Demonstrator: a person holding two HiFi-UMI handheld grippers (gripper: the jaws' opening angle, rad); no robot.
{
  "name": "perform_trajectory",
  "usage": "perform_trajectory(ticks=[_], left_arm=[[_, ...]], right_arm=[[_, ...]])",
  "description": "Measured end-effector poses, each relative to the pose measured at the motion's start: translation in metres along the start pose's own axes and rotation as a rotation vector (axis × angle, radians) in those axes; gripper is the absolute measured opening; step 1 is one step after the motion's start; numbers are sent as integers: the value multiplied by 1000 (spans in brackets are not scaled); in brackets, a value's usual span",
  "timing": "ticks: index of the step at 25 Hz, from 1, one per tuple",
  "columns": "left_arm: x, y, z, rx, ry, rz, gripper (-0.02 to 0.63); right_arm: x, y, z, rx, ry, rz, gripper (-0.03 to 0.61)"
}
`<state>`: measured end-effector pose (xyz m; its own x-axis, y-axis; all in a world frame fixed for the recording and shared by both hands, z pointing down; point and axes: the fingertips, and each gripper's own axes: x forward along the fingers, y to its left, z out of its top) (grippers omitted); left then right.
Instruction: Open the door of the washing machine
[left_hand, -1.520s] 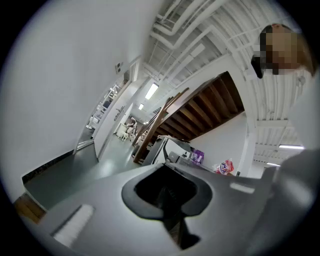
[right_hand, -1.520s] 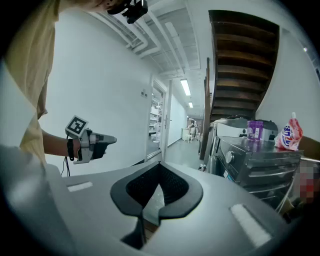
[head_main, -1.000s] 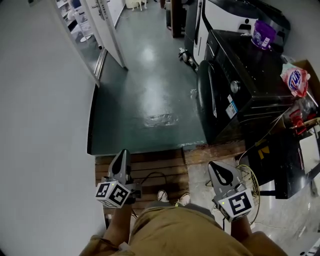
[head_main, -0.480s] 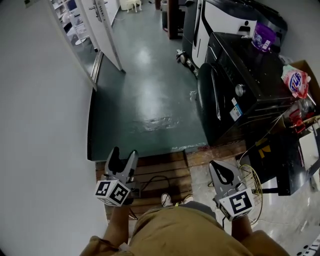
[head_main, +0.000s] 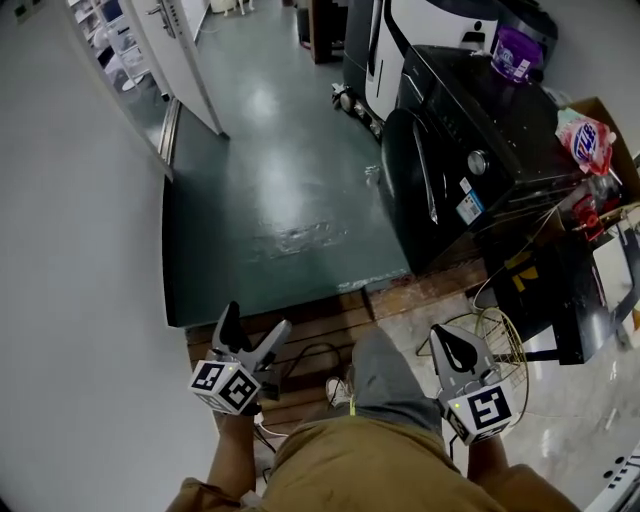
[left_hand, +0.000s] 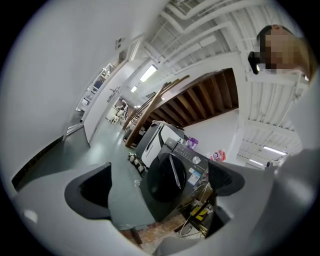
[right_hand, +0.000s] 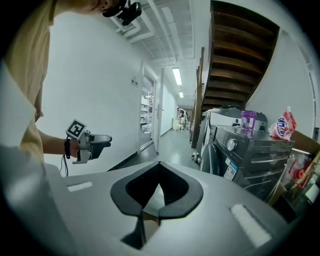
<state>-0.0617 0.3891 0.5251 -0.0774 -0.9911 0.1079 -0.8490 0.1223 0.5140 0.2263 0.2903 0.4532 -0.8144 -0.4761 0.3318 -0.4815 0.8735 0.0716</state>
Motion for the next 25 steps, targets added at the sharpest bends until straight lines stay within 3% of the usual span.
perform_trajectory(ticks=[7, 14, 20, 25], left_arm=[[46, 22, -7, -10, 45, -11, 627], [143, 64, 1, -2, 129, -8, 627], [255, 63, 50, 18, 253, -33, 626], [329, 36, 109, 107, 314, -115, 626]], right_arm=[[43, -18, 6, 13, 22, -11, 5], [143, -63, 8, 56, 75, 2, 5], [228, -129, 52, 184, 69, 3, 5], [254, -174, 89, 256, 24, -57, 5]])
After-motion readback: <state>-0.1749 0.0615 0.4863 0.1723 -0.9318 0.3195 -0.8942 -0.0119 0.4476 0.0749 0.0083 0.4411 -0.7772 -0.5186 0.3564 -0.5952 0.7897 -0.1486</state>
